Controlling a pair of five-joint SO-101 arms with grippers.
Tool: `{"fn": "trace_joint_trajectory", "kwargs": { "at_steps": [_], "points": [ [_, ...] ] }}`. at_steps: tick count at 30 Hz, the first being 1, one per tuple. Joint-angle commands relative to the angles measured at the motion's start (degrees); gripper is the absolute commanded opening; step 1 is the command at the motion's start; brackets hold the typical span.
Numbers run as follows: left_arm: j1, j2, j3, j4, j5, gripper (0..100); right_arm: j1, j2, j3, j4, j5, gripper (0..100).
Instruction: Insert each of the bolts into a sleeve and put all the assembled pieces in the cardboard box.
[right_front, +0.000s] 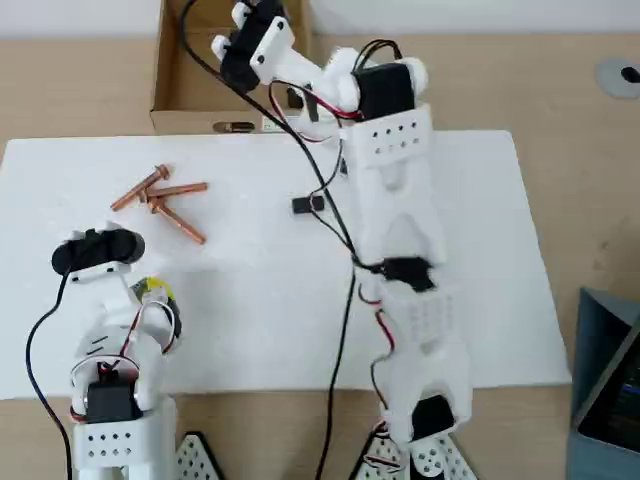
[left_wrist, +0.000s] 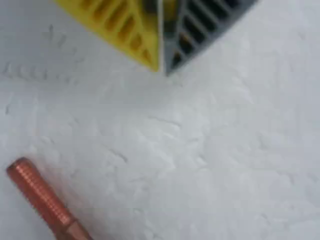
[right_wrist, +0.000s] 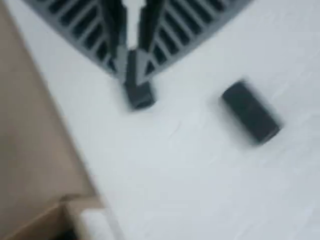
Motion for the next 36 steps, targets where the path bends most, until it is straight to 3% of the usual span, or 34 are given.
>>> {"fn": "trace_joint_trajectory", "kwargs": {
  "at_steps": [1, 7, 12, 24, 36],
  "points": [
    [-0.44, -0.31, -0.35, -0.7, -0.09, 0, -0.4, -14.55, 17.89, 1.14, 4.22, 1.2],
    [-0.44, -0.31, -0.26, -0.7, -0.09, 0, -0.22, -23.25, 38.81, 0.79, 12.31, 1.4],
    [-0.44, -0.31, -0.26, -0.7, 0.0, 0, -0.4, -23.16, 44.26, -0.53, 16.79, 9.6],
    [-0.44, -0.31, -0.18, -0.62, 0.0, 0, -1.45, -22.99, 58.42, -15.74, 26.55, 17.0],
    [-0.44, -0.31, -0.18, -0.62, 0.0, 0, -2.68, -8.84, 49.98, -21.89, 28.13, 17.1]
  ]
}}
